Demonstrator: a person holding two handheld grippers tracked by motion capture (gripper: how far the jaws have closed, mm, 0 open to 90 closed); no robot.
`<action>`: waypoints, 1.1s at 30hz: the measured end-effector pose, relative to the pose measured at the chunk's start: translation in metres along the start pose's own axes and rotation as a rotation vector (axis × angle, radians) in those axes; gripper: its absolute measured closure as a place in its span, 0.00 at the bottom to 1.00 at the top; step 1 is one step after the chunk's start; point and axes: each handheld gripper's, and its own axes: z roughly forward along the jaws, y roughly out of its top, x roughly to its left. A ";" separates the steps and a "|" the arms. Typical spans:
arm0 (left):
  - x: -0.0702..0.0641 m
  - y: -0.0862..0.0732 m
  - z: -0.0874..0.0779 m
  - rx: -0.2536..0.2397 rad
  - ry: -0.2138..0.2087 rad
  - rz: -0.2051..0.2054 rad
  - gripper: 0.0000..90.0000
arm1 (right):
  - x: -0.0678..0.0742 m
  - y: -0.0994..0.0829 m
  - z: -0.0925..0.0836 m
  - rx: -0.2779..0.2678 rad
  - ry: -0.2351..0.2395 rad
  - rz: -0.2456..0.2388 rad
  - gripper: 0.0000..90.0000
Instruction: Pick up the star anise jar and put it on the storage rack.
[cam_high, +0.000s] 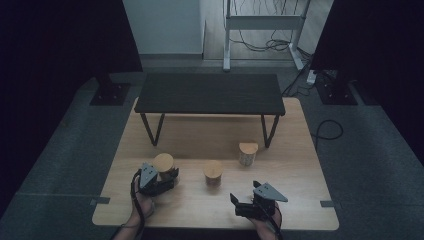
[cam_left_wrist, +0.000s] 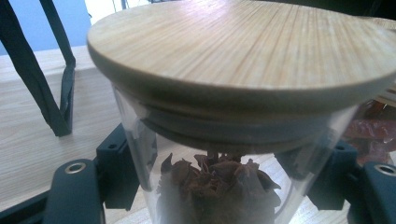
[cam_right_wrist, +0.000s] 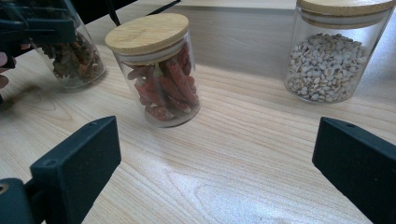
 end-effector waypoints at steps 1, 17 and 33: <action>0.000 0.000 0.000 -0.001 0.001 0.000 0.29 | 0.000 0.000 0.000 0.001 0.000 0.000 0.01; -0.002 0.008 -0.009 -0.021 0.016 -0.013 0.29 | 0.000 0.000 0.000 0.004 -0.001 -0.004 0.01; 0.000 0.016 -0.017 -0.037 0.015 -0.028 0.29 | 0.000 0.000 0.001 0.009 0.008 -0.008 0.01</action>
